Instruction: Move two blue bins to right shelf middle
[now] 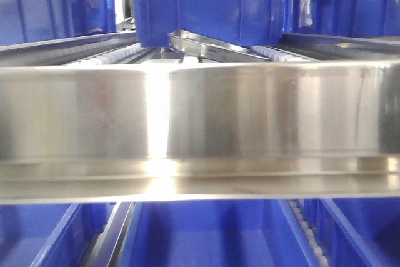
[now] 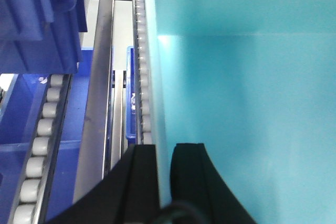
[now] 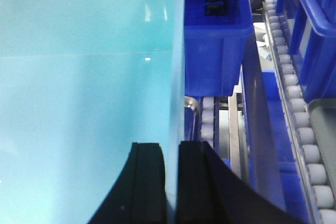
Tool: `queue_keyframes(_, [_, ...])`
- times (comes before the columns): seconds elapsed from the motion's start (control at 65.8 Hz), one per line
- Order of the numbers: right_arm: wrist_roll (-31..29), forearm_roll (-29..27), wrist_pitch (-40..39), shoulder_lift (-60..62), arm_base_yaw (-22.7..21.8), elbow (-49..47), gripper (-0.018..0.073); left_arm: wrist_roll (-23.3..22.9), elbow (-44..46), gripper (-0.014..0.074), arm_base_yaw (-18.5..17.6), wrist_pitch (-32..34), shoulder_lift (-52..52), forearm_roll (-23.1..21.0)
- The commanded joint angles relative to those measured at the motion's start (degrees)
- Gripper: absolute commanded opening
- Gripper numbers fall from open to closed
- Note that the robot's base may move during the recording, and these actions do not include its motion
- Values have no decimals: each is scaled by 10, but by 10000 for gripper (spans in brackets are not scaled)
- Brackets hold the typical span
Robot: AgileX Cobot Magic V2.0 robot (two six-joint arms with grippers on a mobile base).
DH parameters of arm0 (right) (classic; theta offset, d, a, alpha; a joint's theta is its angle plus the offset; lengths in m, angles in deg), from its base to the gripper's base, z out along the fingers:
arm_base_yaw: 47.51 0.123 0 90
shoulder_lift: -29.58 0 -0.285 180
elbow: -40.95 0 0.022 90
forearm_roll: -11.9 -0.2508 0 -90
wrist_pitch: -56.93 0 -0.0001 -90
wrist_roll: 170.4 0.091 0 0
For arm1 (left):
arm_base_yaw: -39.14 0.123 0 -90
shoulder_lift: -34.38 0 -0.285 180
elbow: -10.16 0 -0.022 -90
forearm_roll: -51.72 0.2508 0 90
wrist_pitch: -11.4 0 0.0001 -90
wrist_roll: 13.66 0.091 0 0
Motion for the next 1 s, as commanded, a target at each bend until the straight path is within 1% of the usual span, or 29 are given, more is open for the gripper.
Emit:
queue_keyframes(0.0, [-5,-4,-32,7,2,-8,-167,0,7,-111,-5,28,-7,-10])
queue_keyframes(0.988, [-5,-4,-34,7,2,-8,-167,0,7,-111,-5,28,-7,-10])
